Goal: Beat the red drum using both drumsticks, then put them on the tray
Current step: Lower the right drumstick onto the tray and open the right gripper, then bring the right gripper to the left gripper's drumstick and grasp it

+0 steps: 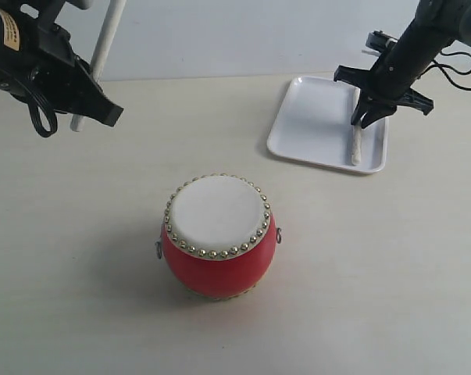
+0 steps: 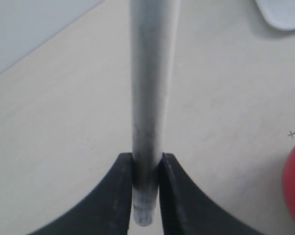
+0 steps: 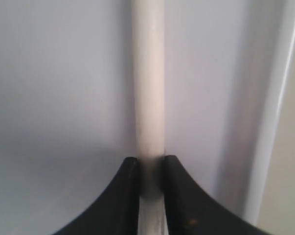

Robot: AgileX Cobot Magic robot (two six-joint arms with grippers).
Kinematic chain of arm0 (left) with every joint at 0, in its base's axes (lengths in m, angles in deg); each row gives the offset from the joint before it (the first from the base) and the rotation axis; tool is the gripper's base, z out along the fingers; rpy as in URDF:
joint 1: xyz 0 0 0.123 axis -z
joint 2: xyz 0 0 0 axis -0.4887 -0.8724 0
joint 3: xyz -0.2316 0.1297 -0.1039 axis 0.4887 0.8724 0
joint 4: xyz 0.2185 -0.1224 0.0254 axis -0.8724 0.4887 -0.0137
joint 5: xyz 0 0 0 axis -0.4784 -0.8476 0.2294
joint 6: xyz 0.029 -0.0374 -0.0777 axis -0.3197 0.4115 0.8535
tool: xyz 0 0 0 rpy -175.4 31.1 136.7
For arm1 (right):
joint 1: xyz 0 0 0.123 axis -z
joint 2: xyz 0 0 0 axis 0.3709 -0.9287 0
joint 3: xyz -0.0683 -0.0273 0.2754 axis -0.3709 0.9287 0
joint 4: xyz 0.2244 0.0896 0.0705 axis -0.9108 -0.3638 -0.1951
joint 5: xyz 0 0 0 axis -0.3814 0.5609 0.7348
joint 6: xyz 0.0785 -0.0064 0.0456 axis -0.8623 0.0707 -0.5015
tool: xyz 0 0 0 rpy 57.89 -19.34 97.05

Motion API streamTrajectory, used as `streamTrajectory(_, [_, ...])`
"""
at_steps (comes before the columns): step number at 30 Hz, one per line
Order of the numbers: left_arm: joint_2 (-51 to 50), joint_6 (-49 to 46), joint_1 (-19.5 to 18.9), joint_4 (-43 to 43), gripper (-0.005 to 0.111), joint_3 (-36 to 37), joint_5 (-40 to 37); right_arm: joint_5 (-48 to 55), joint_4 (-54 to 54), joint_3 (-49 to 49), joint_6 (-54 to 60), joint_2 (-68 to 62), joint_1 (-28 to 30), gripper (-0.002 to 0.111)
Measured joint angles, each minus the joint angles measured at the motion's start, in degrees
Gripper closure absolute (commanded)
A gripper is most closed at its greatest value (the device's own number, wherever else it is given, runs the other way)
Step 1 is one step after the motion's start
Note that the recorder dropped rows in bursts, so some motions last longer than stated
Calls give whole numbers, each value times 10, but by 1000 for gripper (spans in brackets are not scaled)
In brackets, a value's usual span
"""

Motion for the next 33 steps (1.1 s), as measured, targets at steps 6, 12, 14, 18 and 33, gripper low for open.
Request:
streamTrajectory(6, [0,0,0,0,107,0,1,-6,0,0,-1,0,0,92])
streamTrajectory(12, [0,0,0,0,107,0,2,-11,0,0,-1,0,0,64])
streamTrajectory(14, [0,0,0,0,107,0,2,-11,0,0,-1,0,0,57])
streamTrajectory(18, [0,0,0,0,107,0,2,-15,0,0,-1,0,0,51])
streamTrajectory(33, [0,-1,0,0,107,0,13,12,2,0,90,108,0,51])
